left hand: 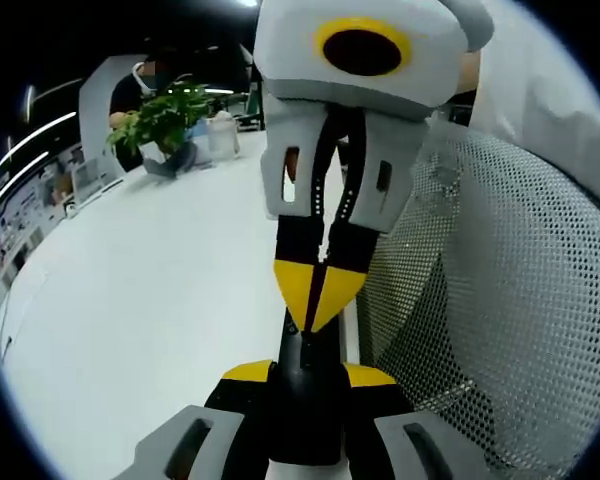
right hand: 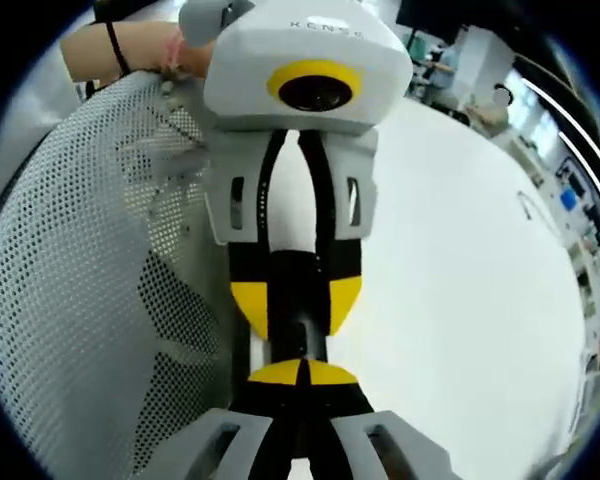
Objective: Press the specified remote control buttons in sequence, fully releasing each button before pressing the next.
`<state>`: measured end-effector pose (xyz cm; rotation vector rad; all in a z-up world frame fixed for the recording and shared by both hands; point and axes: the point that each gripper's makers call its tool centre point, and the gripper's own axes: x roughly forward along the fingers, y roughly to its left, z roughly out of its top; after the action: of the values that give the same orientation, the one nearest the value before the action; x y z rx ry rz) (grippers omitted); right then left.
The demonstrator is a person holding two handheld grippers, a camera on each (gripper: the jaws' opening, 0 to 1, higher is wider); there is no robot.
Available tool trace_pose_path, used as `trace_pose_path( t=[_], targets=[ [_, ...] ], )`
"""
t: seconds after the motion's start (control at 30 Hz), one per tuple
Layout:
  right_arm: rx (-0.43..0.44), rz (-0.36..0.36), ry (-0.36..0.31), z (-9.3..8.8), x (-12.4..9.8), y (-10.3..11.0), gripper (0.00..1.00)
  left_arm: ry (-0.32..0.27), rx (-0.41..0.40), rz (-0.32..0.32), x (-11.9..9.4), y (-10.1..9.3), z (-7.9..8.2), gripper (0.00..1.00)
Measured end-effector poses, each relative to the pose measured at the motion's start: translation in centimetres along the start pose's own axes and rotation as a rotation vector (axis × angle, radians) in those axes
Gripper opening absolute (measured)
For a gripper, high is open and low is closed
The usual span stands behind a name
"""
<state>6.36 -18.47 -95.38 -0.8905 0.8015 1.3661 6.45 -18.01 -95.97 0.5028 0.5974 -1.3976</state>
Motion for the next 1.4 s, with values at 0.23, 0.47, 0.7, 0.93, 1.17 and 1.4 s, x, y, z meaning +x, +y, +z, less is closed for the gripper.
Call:
trace_pose_path(
  t=[0.23, 0.47, 0.7, 0.93, 1.17, 1.4],
  targets=[
    [0.024, 0.030, 0.005, 0.1, -0.1, 0.0, 0.00, 0.000, 0.000, 0.000, 0.0, 0.0, 0.0, 0.24],
    [0.038, 0.021, 0.016, 0.0, 0.2, -0.8, 0.00, -0.001, 0.000, 0.001, 0.0, 0.1, 0.0, 0.24],
    [0.031, 0.048, 0.031, 0.0, 0.3, -1.2, 0.00, -0.001, 0.001, 0.000, 0.0, 0.1, 0.0, 0.24],
    [0.083, 0.139, 0.060, -0.1, 0.4, -1.2, 0.00, -0.002, 0.002, -0.002, 0.0, 0.1, -0.1, 0.24],
    [0.133, 0.240, 0.143, -0.1, 0.7, -1.4, 0.00, -0.002, 0.003, -0.003, 0.0, 0.1, 0.0, 0.24],
    [0.164, 0.265, 0.219, -0.2, 0.8, -1.3, 0.00, -0.003, 0.002, -0.002, 0.0, 0.1, 0.0, 0.24]
  ],
)
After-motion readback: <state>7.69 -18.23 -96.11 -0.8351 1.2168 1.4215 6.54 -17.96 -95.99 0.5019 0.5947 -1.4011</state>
